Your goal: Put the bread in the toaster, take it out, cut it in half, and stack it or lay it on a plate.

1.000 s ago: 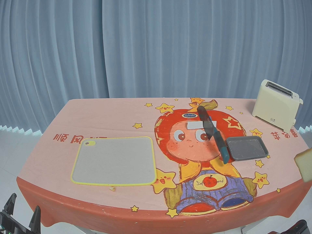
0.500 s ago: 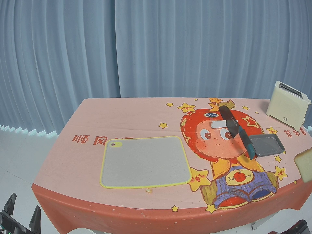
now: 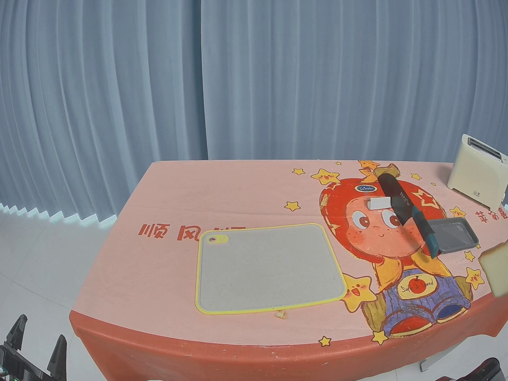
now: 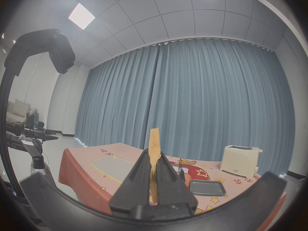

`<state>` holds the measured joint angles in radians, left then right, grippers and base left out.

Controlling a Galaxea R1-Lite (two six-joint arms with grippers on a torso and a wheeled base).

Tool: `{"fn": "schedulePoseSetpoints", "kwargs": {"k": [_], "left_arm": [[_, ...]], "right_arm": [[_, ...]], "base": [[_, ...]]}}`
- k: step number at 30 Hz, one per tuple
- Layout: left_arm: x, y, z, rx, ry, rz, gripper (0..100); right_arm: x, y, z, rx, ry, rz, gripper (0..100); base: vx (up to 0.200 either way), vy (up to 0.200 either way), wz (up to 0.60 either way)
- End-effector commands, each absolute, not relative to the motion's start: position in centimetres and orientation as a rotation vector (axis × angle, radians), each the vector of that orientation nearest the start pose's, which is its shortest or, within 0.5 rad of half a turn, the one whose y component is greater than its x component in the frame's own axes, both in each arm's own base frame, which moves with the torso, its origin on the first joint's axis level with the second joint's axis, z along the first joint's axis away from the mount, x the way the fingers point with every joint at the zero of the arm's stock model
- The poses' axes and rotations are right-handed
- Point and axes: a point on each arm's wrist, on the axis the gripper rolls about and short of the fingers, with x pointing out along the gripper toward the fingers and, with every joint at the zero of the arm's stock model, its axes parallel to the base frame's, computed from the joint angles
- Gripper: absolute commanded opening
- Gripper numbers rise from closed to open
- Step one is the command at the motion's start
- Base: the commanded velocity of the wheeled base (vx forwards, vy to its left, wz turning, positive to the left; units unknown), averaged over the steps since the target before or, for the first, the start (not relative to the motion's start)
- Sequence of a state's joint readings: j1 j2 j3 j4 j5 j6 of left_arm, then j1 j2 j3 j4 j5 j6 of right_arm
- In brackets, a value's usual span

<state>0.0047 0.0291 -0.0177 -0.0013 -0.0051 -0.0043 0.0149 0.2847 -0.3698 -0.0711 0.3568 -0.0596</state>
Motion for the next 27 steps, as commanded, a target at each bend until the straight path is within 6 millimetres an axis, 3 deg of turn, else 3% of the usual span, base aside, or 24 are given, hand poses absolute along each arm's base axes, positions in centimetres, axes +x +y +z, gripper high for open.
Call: {"fn": "schedulePoseSetpoints", "kwargs": {"k": [1, 22, 27], "left_arm": [[-2.1, 0.0, 7.6, -0.005, 0.028, -0.001, 100], [-2.1, 0.0, 7.6, -0.005, 0.028, -0.001, 100], [-2.0, 0.0, 7.6, -0.005, 0.029, -0.001, 100]], "right_arm": [[-2.0, 0.8, 19.0, -0.086, -0.165, 0.369, 0], [-1.8, 0.9, 19.2, -0.08, -0.156, 0.433, 0], [-0.9, 0.9, 19.8, -0.065, -0.117, 0.444, 0]], "base": [[0.0, 0.0, 0.0], [0.0, 0.0, 0.0], [0.0, 0.0, 0.0]]}}
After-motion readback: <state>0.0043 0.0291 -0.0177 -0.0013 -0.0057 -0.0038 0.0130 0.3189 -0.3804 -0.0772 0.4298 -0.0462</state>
